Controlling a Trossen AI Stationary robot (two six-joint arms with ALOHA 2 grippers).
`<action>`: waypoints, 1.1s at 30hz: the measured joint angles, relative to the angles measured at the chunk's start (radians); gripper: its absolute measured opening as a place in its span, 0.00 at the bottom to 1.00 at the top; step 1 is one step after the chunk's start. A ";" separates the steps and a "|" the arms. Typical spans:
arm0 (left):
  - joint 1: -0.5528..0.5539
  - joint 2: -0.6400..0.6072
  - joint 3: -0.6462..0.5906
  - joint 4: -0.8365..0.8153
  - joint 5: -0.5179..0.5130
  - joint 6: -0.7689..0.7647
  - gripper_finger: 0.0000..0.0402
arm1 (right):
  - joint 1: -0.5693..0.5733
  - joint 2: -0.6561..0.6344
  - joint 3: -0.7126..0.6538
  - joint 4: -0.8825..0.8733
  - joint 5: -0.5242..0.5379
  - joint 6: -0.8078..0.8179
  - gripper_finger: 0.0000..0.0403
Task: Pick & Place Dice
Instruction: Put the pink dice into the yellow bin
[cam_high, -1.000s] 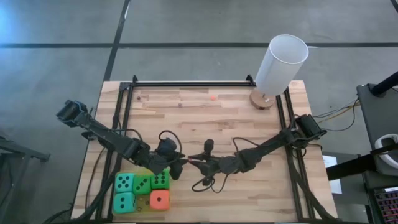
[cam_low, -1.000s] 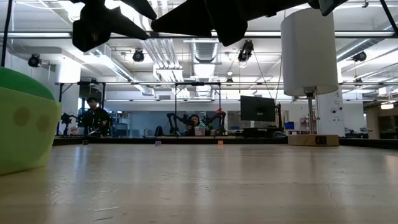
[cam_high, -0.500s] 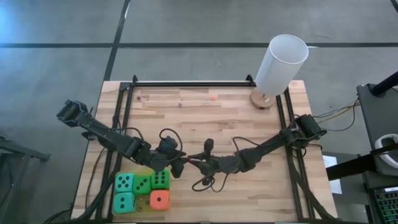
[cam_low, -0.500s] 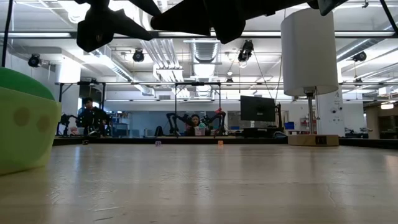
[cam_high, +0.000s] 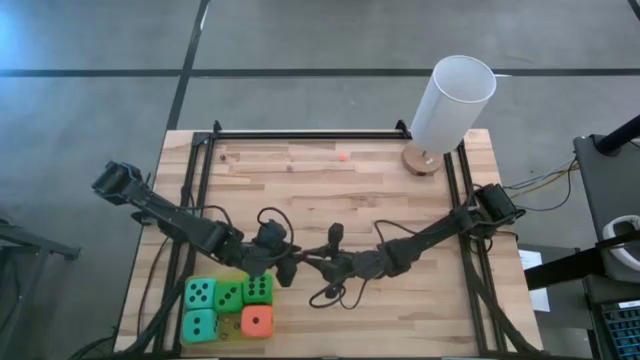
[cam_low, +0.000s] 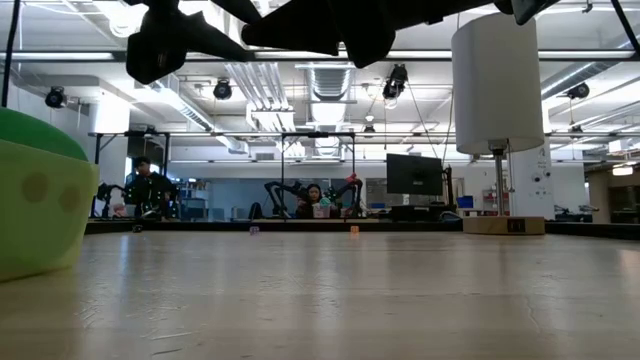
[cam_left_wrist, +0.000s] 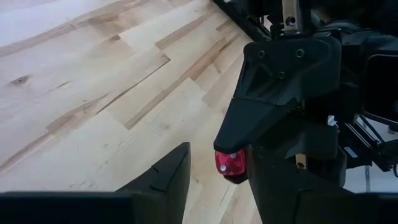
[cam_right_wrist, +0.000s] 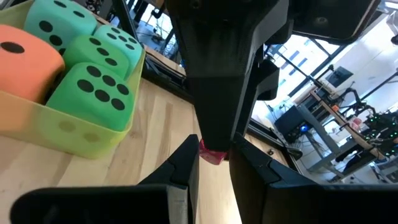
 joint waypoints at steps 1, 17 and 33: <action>0.000 0.008 0.000 0.007 0.003 0.000 0.38 | 0.000 0.000 0.000 -0.001 0.000 0.000 0.15; 0.019 0.025 0.002 0.041 0.045 0.003 0.25 | 0.000 0.002 0.000 0.000 0.002 0.001 0.15; 0.021 0.025 0.002 0.037 0.045 0.003 0.15 | -0.002 0.000 0.002 -0.001 -0.002 0.011 0.33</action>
